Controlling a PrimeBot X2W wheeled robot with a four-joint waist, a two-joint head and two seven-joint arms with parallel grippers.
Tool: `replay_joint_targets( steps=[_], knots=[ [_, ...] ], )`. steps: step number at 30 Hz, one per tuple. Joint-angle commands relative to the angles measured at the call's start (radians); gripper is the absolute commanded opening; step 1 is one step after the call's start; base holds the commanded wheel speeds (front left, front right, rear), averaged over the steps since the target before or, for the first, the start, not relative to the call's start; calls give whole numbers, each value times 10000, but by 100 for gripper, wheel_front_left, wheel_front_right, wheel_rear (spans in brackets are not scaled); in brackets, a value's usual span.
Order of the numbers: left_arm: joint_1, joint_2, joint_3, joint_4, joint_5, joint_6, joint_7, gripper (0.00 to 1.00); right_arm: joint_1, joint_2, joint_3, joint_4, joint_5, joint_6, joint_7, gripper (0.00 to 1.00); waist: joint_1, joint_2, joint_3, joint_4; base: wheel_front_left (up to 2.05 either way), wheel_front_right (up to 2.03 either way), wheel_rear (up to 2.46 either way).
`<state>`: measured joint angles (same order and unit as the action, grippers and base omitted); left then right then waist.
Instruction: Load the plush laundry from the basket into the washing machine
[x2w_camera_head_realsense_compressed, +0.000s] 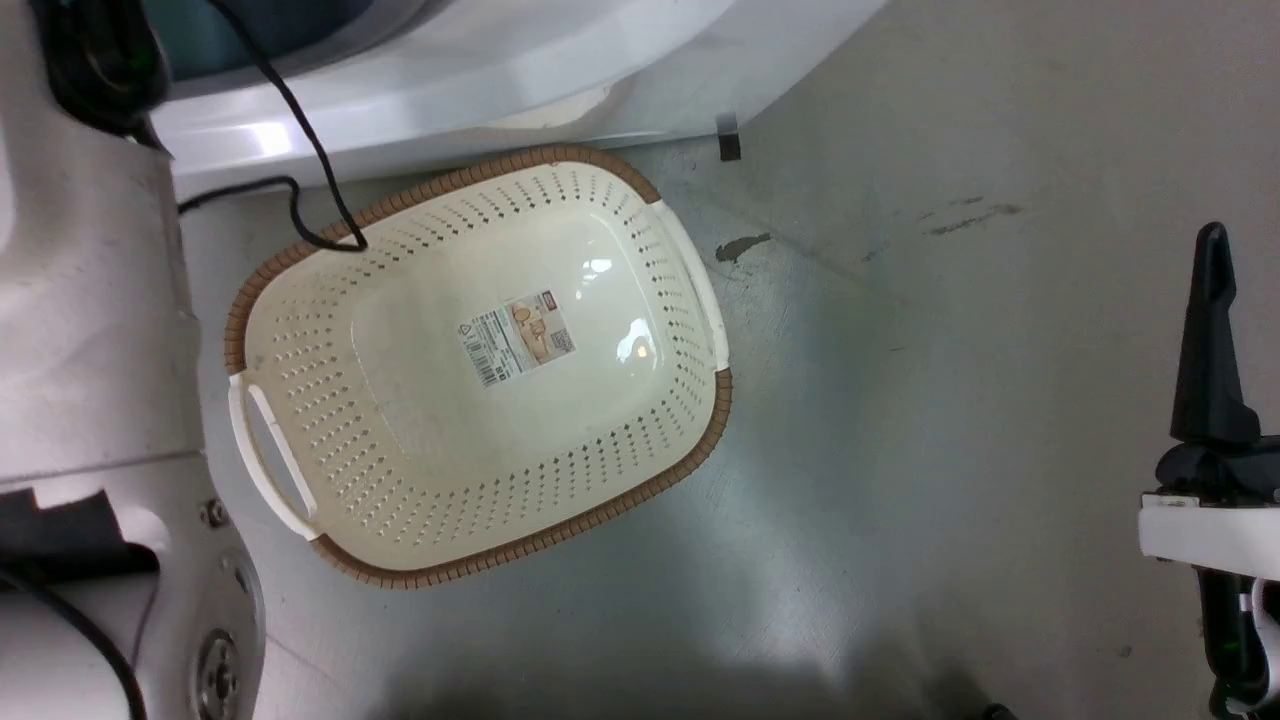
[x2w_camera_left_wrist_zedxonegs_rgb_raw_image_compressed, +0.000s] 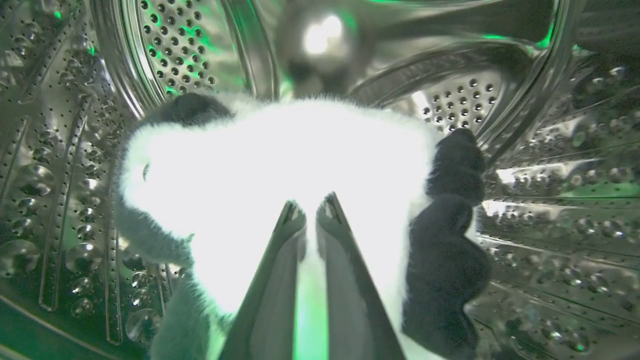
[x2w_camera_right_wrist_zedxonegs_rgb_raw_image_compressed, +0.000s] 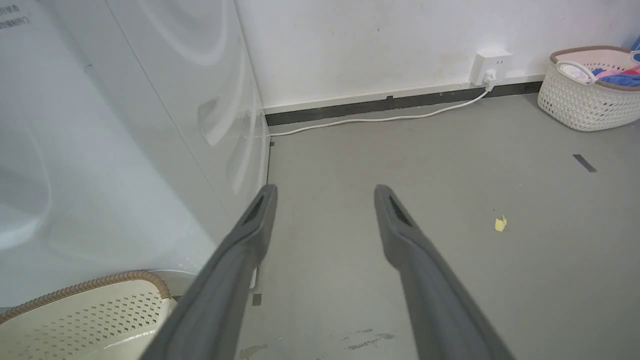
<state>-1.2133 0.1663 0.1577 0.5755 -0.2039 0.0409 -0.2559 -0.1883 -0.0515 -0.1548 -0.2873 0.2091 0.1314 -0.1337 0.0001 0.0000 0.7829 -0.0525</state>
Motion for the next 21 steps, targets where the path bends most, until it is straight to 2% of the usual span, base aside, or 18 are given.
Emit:
replay_joint_targets(
  steps=[1, 7, 8, 9, 10, 21],
  knots=[
    [-313, 90, 59, -7, 84, -24, -59, 0, 76, 13, -27, -84, -60, -7, 7, 100, -1, 0, 124, 49, 0, 0, 0],
    [-753, 133, 219, 263, 76, 102, -59, 0, 80, 13, -60, -206, -121, -7, 65, 100, -1, 0, 309, 119, 0, 0, 0],
    [-808, 124, 258, 319, 54, 126, -59, 9, 77, 13, -59, -219, -129, -7, 75, 100, -1, 0, 322, 129, 0, 0, 0],
    [-853, 126, 268, 367, 59, 131, -59, 70, 74, 13, -61, -229, -137, -7, 85, 100, -1, 0, 331, 141, 0, 0, 0],
    [-887, 123, 272, 436, 64, 133, -59, 100, 71, 13, -65, -238, -144, -7, 96, 100, -1, 0, 334, 156, 0, 0, 0],
    [-1104, 56, 223, 967, 62, -116, -59, 100, 38, -27, -150, -323, -204, -7, 178, 100, -1, 0, 230, 377, 0, 0, 0]
  ],
)
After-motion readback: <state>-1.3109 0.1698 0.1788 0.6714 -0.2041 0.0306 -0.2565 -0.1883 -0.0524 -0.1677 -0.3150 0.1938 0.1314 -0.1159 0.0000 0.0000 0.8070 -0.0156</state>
